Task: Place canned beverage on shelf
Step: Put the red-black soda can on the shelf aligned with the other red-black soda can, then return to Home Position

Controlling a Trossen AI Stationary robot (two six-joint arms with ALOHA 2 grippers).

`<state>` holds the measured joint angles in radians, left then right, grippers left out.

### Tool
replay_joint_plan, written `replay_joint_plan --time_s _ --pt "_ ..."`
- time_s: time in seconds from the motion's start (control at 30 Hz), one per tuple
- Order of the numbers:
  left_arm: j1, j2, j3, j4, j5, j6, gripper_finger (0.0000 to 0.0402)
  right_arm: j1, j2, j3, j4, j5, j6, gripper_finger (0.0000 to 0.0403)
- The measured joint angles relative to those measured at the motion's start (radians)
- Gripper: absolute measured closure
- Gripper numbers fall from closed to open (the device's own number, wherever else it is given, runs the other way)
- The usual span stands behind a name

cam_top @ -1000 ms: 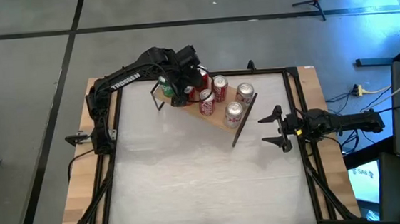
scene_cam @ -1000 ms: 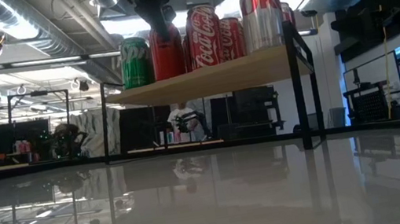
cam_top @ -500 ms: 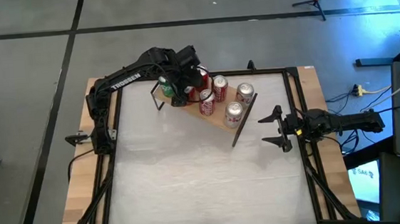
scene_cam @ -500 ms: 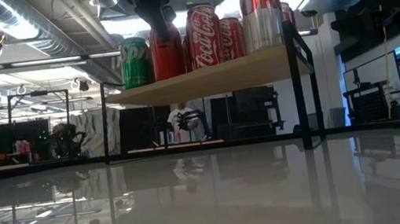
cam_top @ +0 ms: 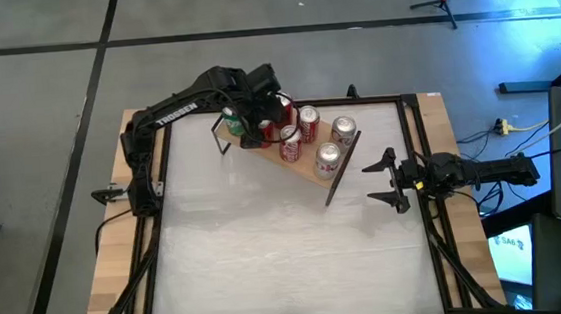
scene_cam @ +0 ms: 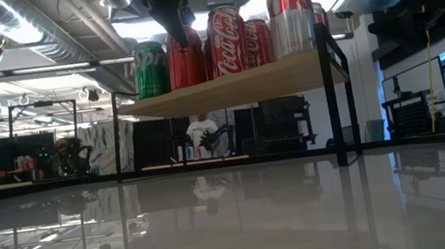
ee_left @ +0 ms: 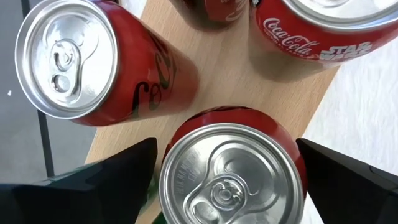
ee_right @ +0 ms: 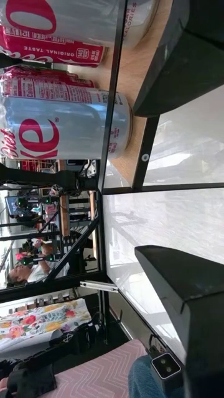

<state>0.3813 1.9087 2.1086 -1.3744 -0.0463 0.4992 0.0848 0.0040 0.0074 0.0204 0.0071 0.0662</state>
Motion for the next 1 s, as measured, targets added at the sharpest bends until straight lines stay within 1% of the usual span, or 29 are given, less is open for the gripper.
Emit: replay_joint_plan --time_s 0.43,1.0 --pt "-0.005 -0.027 0.0 0.0 -0.009 -0.001 0.0037 0.0 0.0 0.0 0.0 0.0 0.0 0.0054" --pt "-0.005 -0.133 0.002 0.005 -0.015 -0.028 0.0037 0.0 0.0 0.0 0.0 0.0 0.0 0.0054"
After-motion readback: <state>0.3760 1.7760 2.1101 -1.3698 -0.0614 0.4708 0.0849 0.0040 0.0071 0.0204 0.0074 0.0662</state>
